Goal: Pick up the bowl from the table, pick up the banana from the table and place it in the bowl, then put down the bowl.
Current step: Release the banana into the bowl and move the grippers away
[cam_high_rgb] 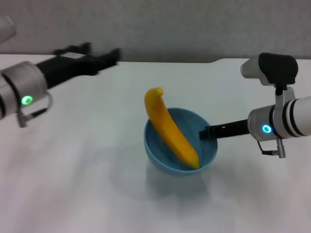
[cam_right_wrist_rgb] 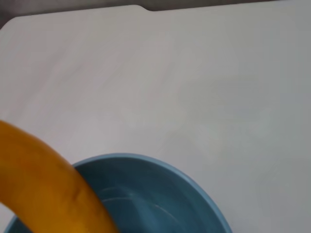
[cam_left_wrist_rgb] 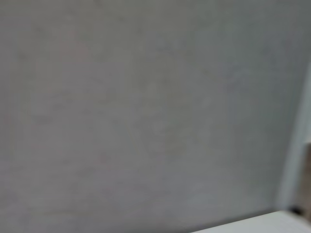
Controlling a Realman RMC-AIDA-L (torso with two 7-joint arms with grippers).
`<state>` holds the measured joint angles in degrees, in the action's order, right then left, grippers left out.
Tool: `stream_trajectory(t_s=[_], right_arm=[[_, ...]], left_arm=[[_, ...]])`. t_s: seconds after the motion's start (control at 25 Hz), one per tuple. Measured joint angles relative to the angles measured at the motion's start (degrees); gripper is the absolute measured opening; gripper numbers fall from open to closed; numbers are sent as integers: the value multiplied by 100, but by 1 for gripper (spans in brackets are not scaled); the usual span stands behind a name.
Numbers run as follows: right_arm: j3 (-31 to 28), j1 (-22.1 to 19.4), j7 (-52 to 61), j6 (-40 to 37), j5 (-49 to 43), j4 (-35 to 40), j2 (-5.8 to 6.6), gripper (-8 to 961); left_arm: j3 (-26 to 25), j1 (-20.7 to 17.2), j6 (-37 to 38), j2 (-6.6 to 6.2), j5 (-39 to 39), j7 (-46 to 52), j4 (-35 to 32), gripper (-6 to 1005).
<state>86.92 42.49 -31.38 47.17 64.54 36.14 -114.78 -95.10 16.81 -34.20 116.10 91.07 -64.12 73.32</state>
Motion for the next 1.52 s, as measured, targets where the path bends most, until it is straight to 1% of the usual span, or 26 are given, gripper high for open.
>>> stream_trajectory(t_s=[0.16,0.24,0.28,0.32,0.4,0.44,0.48,0.56,0.72,0.84,1.12,1.24,1.52], right_arm=[[-113,134,0,89,-151,-131,19,52],[-268,290,0,156,-361,-289,23,54],[-348,392,0,187,-481,-394,23,55],[-393,475,0,203,-554,-469,24,56],[-428,630,0,203,-629,-593,25,58],[-429,693,-5,184,-641,-636,24,59],[-433,760,-36,140,-646,-667,24,60],[-450,863,-108,66,-648,-708,21,63],[-482,1106,-266,49,-626,-899,-19,67],[-444,1204,-283,82,-616,-1082,-36,70],[-330,1146,-286,180,-604,-1139,-85,77],[-304,1125,-287,196,-605,-1199,-88,80],[-260,1104,-290,214,-636,-1284,-81,88]], left_arm=[[-220,5,462,4,1053,544,-2,895],[-324,50,534,5,1762,1074,-2,895],[-382,101,544,6,2302,1478,-3,895],[-400,132,545,6,2616,1752,-3,895],[-436,228,532,10,3504,2502,-2,895],[-438,253,521,11,3739,2724,-3,895],[-436,303,499,17,4171,3082,-3,895],[-402,362,472,30,4774,3665,-7,895],[-382,396,405,31,4996,3933,-21,895],[-379,410,349,35,5022,4013,-56,896],[-375,330,334,41,5040,4208,-273,896],[-424,387,334,28,5027,4278,-443,896],[-453,400,367,20,4963,4287,-460,896]])
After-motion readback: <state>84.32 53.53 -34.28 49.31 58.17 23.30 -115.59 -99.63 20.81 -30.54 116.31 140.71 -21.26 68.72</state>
